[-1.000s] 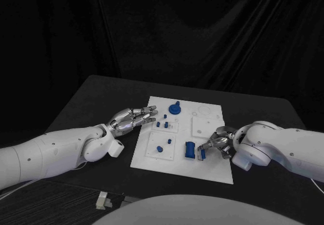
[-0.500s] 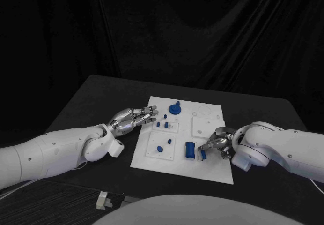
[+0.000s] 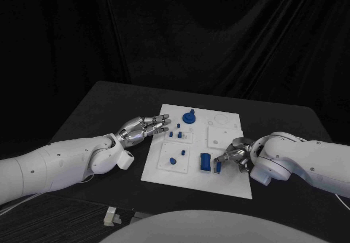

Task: Assemble the parts on the task board

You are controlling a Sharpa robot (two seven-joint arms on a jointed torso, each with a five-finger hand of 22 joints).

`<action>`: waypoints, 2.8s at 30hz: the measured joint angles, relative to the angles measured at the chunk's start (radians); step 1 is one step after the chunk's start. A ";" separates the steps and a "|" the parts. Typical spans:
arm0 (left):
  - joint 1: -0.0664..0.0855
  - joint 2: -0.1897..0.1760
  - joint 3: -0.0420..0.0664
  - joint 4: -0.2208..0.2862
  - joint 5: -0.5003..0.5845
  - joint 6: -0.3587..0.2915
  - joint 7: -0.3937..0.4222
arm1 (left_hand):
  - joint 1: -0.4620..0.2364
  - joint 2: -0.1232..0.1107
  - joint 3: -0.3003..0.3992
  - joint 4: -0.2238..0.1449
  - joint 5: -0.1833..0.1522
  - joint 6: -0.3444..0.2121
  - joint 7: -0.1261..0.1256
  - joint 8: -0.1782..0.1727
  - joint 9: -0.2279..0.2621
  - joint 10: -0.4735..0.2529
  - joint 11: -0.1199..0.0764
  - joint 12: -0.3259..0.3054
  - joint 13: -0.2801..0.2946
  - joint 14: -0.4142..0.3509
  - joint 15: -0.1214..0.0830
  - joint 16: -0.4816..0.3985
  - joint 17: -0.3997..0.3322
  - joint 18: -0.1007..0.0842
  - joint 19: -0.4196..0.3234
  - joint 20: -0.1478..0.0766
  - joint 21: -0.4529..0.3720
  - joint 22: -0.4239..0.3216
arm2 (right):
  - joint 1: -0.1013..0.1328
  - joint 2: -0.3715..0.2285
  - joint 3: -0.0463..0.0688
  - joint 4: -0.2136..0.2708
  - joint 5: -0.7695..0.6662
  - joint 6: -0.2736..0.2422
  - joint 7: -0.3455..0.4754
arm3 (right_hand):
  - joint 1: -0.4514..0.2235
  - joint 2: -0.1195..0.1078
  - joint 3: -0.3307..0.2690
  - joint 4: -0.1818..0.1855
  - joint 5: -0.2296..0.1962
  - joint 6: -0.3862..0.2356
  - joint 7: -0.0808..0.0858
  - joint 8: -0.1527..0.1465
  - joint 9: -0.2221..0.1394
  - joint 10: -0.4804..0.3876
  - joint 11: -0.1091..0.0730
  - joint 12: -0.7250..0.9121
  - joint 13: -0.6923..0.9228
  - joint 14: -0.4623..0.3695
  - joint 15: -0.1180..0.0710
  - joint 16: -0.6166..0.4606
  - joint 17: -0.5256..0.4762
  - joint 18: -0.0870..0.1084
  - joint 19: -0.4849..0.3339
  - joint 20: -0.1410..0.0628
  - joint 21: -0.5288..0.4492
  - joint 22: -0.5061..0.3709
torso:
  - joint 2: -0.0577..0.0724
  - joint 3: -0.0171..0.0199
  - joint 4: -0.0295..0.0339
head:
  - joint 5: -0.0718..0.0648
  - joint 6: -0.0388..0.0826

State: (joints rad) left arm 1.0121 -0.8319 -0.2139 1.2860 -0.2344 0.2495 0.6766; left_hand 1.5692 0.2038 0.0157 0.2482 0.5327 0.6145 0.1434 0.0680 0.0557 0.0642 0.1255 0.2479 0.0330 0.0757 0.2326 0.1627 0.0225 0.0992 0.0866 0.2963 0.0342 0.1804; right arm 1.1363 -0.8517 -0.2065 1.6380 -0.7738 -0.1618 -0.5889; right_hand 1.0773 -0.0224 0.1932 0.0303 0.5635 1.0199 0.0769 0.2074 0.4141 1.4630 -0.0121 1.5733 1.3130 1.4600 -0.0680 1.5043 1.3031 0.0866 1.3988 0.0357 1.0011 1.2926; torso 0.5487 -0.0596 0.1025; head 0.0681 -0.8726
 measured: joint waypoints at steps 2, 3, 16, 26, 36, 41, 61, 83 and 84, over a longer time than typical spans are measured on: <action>0.000 0.001 0.000 0.000 0.000 0.001 0.000 | 0.000 0.000 0.000 0.000 0.000 0.000 0.000 0.000 0.000 0.000 0.000 0.000 0.000 0.000 0.000 0.000 0.000 0.000 0.000 0.000 0.000 0.000 | 0.000 0.000 0.000 0.000 0.000 0.001 0.000 | 0.000 0.000 0.000 0.000 0.000 0.000 0.000 0.000 0.000 0.000 0.000 0.000 0.000 0.000 0.000 0.000 0.000 0.000 0.000 0.000 0.000 0.000 | 0.000 0.0000 0.0000 | 0.000 0.000; 0.000 0.001 0.000 -0.001 0.000 0.001 0.000 | 0.000 0.000 0.000 0.000 0.000 0.000 0.000 0.000 0.000 0.000 0.000 0.000 0.000 0.000 0.000 0.000 0.000 0.000 0.000 0.000 0.000 0.000 | 0.000 0.000 0.000 0.000 0.000 0.001 0.000 | 0.000 0.000 0.000 0.000 0.000 0.000 0.000 0.005 0.000 0.000 0.000 0.000 0.000 0.000 0.000 0.000 0.000 0.000 0.000 0.000 0.000 0.000 | 0.000 0.0000 0.0000 | 0.000 0.000; -0.002 0.003 0.000 -0.002 0.000 0.005 -0.003 | 0.000 0.000 0.000 0.000 0.000 0.000 0.000 0.000 0.000 0.000 0.000 0.000 0.000 0.000 0.000 0.000 0.000 0.000 0.000 0.000 0.000 0.000 | 0.000 0.003 0.000 -0.003 -0.002 0.006 -0.002 | -0.011 0.010 0.010 0.010 -0.088 -0.004 -0.004 0.010 0.000 0.000 0.000 0.000 0.000 0.000 0.000 0.000 0.000 0.000 0.000 0.000 0.000 0.000 | 0.000 0.0001 -0.0001 | 0.000 0.000; -0.005 0.004 0.000 -0.004 0.000 0.008 -0.005 | 0.000 0.000 0.000 0.000 0.000 0.000 0.000 0.000 0.000 0.000 0.000 0.000 0.000 0.000 0.000 0.000 0.000 0.000 0.000 0.000 0.000 0.000 | 0.000 0.005 0.000 -0.003 -0.004 0.011 -0.005 | -0.032 -0.010 -0.006 0.025 -0.213 -0.003 -0.003 0.014 0.000 0.000 0.000 0.000 0.000 0.000 0.000 0.000 0.000 0.000 0.000 0.000 -0.012 0.000 | 0.000 0.0000 -0.0001 | 0.000 0.000; -0.011 0.005 0.000 -0.006 0.000 0.011 -0.010 | 0.000 0.000 0.000 0.000 0.008 0.000 0.000 0.000 0.000 0.000 0.000 0.000 0.000 0.000 0.000 0.000 0.000 0.000 0.000 0.000 0.000 0.000 | -0.001 0.004 0.000 0.002 -0.005 0.014 -0.006 | -0.032 -0.010 -0.021 0.040 -0.236 -0.003 -0.004 0.026 0.000 0.000 0.000 0.000 0.000 0.000 0.000 0.000 0.000 0.000 0.000 0.000 -0.012 0.000 | 0.000 0.0000 0.0001 | 0.001 0.000; -0.014 0.005 0.000 -0.007 0.000 0.012 -0.012 | 0.000 0.000 0.000 0.000 0.008 0.000 0.000 0.000 0.000 0.000 0.000 0.000 0.000 0.000 0.000 0.000 0.000 0.000 0.000 0.000 0.000 0.000 | -0.001 0.002 0.000 0.004 -0.005 0.014 -0.006 | -0.042 -0.002 -0.028 0.047 -0.237 0.000 -0.007 0.026 -0.001 0.000 0.000 0.000 0.000 0.000 0.000 0.000 0.000 0.000 0.000 0.000 -0.012 0.000 | 0.000 0.0000 0.0002 | 0.000 0.000; -0.018 -0.003 0.000 -0.001 0.000 0.012 -0.012 | 0.000 0.000 0.000 0.000 0.011 0.007 0.007 0.000 0.000 0.000 0.000 0.000 0.000 0.000 0.000 0.000 0.000 0.000 0.000 0.000 0.000 0.000 | 0.031 -0.128 0.000 0.125 -0.049 -0.135 0.093 | -0.218 0.039 -0.108 0.262 -0.256 0.000 -0.024 0.088 0.034 -0.011 -0.012 0.000 0.000 0.006 -0.019 0.015 0.000 0.000 0.035 -0.012 0.072 0.000 | 0.000 0.0002 -0.0001 | 0.009 0.000; -0.018 -0.009 0.000 0.003 0.000 0.011 -0.010 | 0.000 0.000 0.000 0.000 0.011 0.011 0.010 0.007 0.000 0.000 0.000 0.000 0.000 0.000 0.000 0.000 0.000 0.000 0.000 0.000 0.000 0.000 | -0.012 -0.105 0.000 0.101 -0.145 -0.157 0.181 | -0.250 0.090 -0.258 0.263 -0.326 -0.075 0.018 -0.023 -0.098 0.004 0.028 0.000 0.000 0.009 0.014 0.026 0.000 -0.001 0.034 0.013 0.115 0.000 | 0.000 0.0002 -0.0002 | 0.007 0.000; -0.018 -0.008 0.000 0.002 0.000 0.011 -0.010 | 0.000 0.000 0.000 0.000 0.011 0.011 0.010 0.007 0.000 0.000 0.000 0.000 0.000 0.000 0.000 0.000 0.000 0.000 0.000 0.000 0.000 0.000 | -0.013 -0.102 0.000 0.099 -0.147 -0.154 0.181 | -0.250 0.090 -0.258 0.263 -0.326 -0.075 0.018 -0.023 -0.099 0.004 0.028 0.000 0.000 0.009 0.014 0.026 0.000 -0.001 0.034 0.013 0.115 0.000 | 0.000 0.0002 -0.0001 | 0.007 0.000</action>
State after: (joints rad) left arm 0.9942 -0.8402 -0.2138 1.2885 -0.2344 0.2604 0.6668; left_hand 1.5692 0.2038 0.0158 0.2481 0.5435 0.6253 0.1539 0.0754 0.0557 0.0642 0.1257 0.2481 0.0330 0.0759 0.2329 0.1628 0.0226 0.0993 0.0865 0.2963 0.0342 0.1804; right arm 1.1230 -0.9534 -0.2069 1.7371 -0.9205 -0.3157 -0.4076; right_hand 0.8276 0.0676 -0.0651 0.2936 0.2372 0.9446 0.0951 0.1847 0.3156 1.4666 0.0163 1.5733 1.3130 1.4693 -0.0543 1.5308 1.3031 0.0860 1.4331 0.0483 1.1159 1.2926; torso 0.5490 -0.0594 0.1024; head 0.0754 -0.8726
